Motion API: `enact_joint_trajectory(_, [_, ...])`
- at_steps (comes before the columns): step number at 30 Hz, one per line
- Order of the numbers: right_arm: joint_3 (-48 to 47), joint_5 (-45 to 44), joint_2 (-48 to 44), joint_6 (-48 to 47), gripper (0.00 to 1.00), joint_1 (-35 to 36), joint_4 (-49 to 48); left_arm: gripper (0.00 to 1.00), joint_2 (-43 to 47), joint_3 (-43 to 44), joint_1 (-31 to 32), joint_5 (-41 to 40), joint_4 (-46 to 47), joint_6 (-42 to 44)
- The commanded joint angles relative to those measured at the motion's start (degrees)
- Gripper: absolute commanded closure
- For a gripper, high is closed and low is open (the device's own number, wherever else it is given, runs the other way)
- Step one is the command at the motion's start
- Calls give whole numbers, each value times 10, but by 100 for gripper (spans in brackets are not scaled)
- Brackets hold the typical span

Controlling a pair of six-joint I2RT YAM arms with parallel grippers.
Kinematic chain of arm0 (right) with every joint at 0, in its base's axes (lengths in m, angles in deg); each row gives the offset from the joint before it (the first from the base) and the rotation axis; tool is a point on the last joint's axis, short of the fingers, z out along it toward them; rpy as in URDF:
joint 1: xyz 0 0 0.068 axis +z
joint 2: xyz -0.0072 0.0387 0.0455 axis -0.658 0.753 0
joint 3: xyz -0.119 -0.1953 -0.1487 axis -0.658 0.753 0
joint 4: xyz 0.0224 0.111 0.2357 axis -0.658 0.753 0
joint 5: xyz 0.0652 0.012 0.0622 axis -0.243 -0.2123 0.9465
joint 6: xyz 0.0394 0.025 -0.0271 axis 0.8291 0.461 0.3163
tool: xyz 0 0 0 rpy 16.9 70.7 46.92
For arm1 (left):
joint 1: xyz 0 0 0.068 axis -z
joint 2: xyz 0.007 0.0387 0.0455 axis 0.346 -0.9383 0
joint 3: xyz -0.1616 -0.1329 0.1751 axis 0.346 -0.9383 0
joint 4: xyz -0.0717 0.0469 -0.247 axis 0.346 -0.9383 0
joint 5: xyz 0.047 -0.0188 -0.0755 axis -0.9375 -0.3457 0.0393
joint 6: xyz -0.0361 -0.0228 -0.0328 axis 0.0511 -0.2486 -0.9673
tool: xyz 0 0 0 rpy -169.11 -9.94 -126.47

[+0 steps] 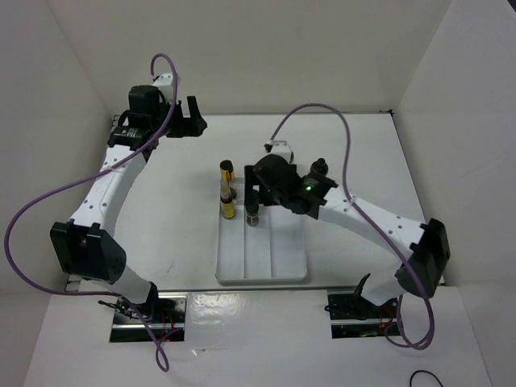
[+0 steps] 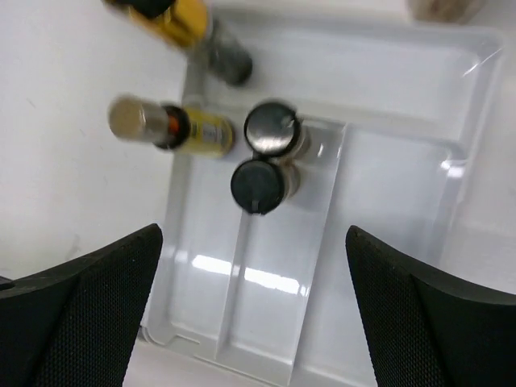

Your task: Organize the condiment bottles

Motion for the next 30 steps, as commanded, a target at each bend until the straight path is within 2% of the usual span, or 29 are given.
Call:
enact_joint_trajectory(1, [-17, -6, -54, -21, 1, -53, -29, 0, -13, 21, -3, 28, 12, -7])
enact_joint_trajectory(4, [-12, -11, -44, -42, 1, -120, -56, 0, -13, 21, -3, 34, 12, -7])
enact_joint_trajectory(8, [-48, -46, 12, -63, 11, -195, -70, 0, -19, 16, -3, 40, 12, -7])
enact_joint_trajectory(10, [-75, -52, 37, -71, 14, -211, -82, 0, -19, 16, -3, 40, 12, -7])
enact_joint_trajectory(14, [-95, -72, 96, -92, 19, -219, -128, 0, -24, 11, -3, 40, 12, -7])
enact_joint_trajectory(15, [-107, -72, 104, -97, 22, -219, -133, 0, -24, 11, -3, 40, 12, -7])
enact_joint_trajectory(22, [-130, -117, 151, -119, 32, -219, -167, 0, -34, 11, -3, 34, 12, -7])
enact_joint_trajectory(30, [-125, -117, 181, -131, 36, -219, -207, 0, -45, 11, -3, 29, 12, -2])
